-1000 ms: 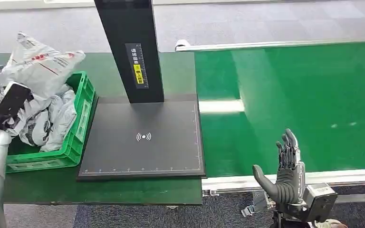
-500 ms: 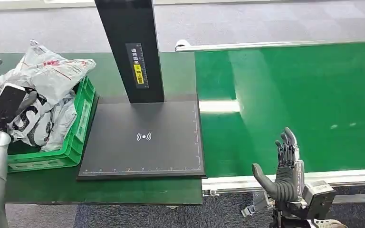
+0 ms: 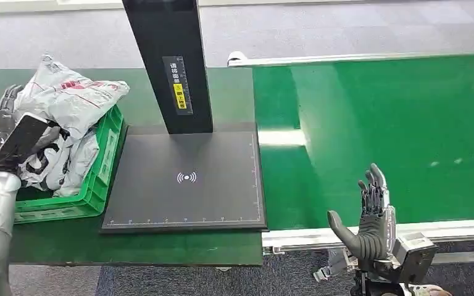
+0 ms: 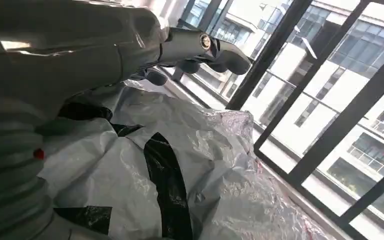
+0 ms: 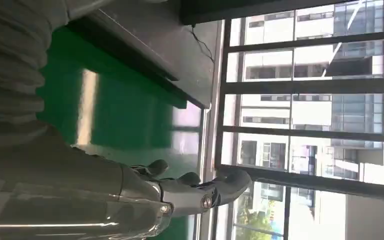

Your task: Moved the parcel from conveyor to table for the left to box.

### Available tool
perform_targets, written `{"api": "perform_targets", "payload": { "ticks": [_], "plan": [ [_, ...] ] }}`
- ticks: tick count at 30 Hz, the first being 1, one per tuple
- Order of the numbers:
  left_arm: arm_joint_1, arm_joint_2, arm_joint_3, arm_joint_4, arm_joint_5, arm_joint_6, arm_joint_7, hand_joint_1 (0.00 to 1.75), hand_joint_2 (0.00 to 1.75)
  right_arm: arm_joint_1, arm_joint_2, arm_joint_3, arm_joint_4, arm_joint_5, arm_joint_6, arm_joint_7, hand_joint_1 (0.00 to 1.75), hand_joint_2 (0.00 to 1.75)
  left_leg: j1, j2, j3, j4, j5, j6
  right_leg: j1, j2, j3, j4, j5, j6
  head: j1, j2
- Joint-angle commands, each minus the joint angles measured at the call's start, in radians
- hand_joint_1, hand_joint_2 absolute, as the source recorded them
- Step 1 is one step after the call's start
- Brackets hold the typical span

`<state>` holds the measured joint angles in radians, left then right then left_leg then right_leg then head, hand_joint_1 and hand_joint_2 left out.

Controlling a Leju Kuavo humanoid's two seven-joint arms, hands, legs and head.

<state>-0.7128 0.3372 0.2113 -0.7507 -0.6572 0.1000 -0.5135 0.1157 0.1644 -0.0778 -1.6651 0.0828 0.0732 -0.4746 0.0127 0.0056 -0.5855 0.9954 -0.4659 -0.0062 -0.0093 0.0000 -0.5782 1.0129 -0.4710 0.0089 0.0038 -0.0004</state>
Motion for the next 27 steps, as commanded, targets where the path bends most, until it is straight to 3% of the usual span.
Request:
{"api": "perform_targets", "payload": {
  "ticks": [1, 2, 9, 17, 22, 27],
  "plan": [
    [-0.003, -0.068, 0.051, -0.049, 0.088, 0.081, -0.027, 0.00, 1.75, -0.019, -0.025, -0.009, 0.042, -0.002, 0.005, 0.002, 0.00, 1.75, 0.000, -0.004, 0.002, -0.003, 0.001, 0.001, 0.001, -0.003, 0.004, -0.004, 0.001, 0.000, 0.000, 0.000],
    [0.013, -0.078, 0.071, -0.097, 0.098, 0.180, -0.040, 0.00, 1.75, -0.017, -0.024, -0.006, 0.040, -0.003, 0.002, 0.002, 0.00, 1.75, 0.000, -0.004, 0.004, -0.005, 0.002, 0.002, 0.001, -0.004, 0.006, -0.006, 0.001, 0.000, 0.000, 0.000],
    [0.156, -0.161, 0.098, -0.535, 0.320, 0.300, -0.095, 0.00, 1.75, -0.015, -0.041, 0.018, 0.066, -0.011, -0.032, -0.004, 0.00, 1.75, 0.001, -0.002, 0.000, -0.001, 0.000, 0.001, 0.001, -0.002, 0.002, -0.002, 0.000, 0.000, 0.000, 0.000],
    [0.181, -0.169, 0.069, -0.601, 0.384, 0.349, -0.110, 0.00, 1.75, -0.005, -0.044, 0.026, 0.061, -0.014, -0.044, -0.013, 0.00, 1.75, 0.000, -0.001, 0.001, -0.002, 0.000, 0.001, 0.000, -0.001, 0.002, -0.002, 0.000, 0.000, 0.000, 0.000],
    [0.211, -0.191, 0.119, -0.756, 0.552, 0.427, -0.172, 0.00, 1.75, -0.026, -0.044, 0.041, 0.084, -0.014, -0.052, -0.009, 0.00, 1.75, 0.001, 0.000, 0.001, -0.001, 0.000, 0.001, 0.001, 0.000, 0.002, -0.002, 0.000, 0.000, 0.000, 0.000],
    [0.262, -0.212, 0.120, -0.854, 0.666, 0.387, -0.181, 0.00, 1.75, -0.026, -0.051, 0.046, 0.091, -0.013, -0.064, -0.008, 0.00, 1.75, 0.000, 0.002, 0.002, -0.002, -0.001, 0.001, 0.000, 0.002, 0.003, -0.003, 0.000, 0.000, 0.000, 0.000]
  ]
}}
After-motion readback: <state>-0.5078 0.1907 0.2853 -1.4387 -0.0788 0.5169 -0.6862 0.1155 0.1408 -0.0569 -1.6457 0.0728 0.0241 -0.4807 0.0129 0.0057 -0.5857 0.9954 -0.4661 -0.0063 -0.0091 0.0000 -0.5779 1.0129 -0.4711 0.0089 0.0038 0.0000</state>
